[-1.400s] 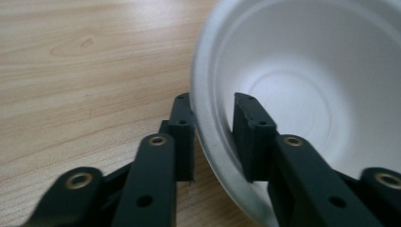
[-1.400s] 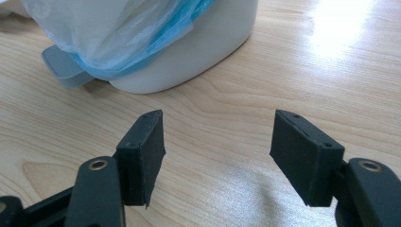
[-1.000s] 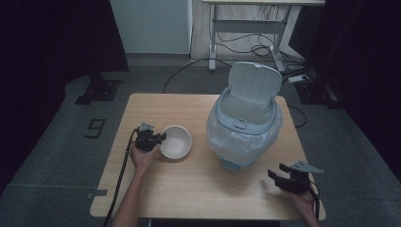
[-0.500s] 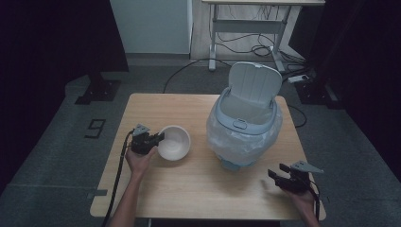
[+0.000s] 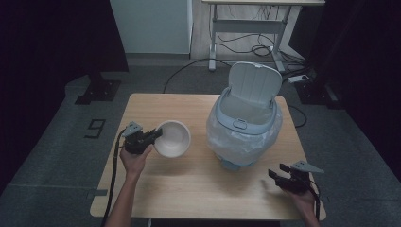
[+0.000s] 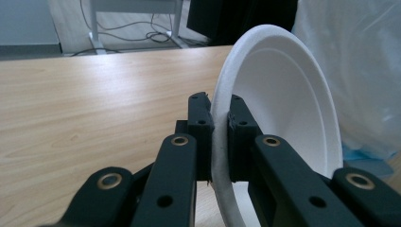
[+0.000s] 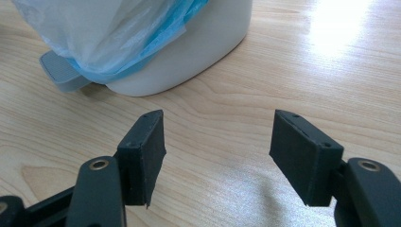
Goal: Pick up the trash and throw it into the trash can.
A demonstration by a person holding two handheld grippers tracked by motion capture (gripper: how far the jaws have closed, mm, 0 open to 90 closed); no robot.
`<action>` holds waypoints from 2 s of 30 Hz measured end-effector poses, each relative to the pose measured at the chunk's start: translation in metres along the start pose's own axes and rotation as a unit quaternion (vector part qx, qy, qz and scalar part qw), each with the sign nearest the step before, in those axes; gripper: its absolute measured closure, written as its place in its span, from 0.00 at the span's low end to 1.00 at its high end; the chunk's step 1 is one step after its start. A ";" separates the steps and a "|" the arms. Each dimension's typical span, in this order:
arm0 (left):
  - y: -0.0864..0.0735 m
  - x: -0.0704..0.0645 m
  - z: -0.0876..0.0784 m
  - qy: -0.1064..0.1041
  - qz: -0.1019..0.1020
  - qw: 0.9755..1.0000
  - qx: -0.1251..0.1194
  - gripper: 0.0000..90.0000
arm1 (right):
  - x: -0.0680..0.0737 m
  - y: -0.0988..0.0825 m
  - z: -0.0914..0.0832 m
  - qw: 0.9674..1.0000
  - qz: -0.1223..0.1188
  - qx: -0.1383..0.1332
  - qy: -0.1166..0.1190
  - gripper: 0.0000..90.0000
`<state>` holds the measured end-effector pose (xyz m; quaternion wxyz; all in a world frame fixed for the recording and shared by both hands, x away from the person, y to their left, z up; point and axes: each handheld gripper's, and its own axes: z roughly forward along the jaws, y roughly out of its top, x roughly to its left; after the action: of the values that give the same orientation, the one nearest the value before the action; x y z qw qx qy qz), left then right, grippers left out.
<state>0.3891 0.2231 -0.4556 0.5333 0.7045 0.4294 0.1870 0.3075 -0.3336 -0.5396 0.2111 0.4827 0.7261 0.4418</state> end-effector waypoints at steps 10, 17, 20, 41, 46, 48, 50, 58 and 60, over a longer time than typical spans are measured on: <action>0.022 -0.013 -0.015 -0.017 0.011 1.000 -0.023 0.92 | 0.000 0.000 0.001 1.000 0.001 0.001 -0.001 0.40; 0.044 -0.026 -0.025 -0.030 0.030 0.999 -0.034 0.92 | 0.000 0.000 0.001 1.000 0.001 0.001 -0.002 0.40; 0.054 -0.033 -0.029 -0.035 0.044 0.998 -0.036 0.92 | 0.000 -0.001 0.001 1.000 0.001 0.002 -0.002 0.40; 0.107 -0.078 -0.035 -0.073 0.080 0.992 -0.060 0.92 | -0.004 -0.006 0.006 1.000 0.009 0.018 0.002 0.40; 0.115 -0.085 -0.033 -0.077 0.086 0.991 -0.062 0.92 | -0.006 -0.008 0.008 1.000 0.011 0.028 -0.001 0.40; 0.118 -0.087 -0.031 -0.080 0.087 0.991 -0.063 0.92 | -0.006 -0.008 0.008 1.000 0.011 0.027 -0.002 0.40; 0.120 -0.090 -0.030 -0.082 0.088 0.991 -0.064 0.92 | -0.006 -0.008 0.008 1.000 0.010 0.029 -0.002 0.40; 0.130 -0.099 -0.027 -0.086 0.097 0.989 -0.066 0.92 | -0.005 -0.007 0.009 0.999 0.008 0.034 -0.003 0.40; 0.131 -0.101 -0.026 -0.089 0.097 0.989 -0.066 0.92 | -0.005 -0.007 0.009 0.999 0.007 0.035 -0.003 0.40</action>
<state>0.3669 0.1493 -0.3071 0.5938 0.7200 0.2967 0.2027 0.3129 -0.3351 -0.5511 0.1935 0.4964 0.7367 0.4164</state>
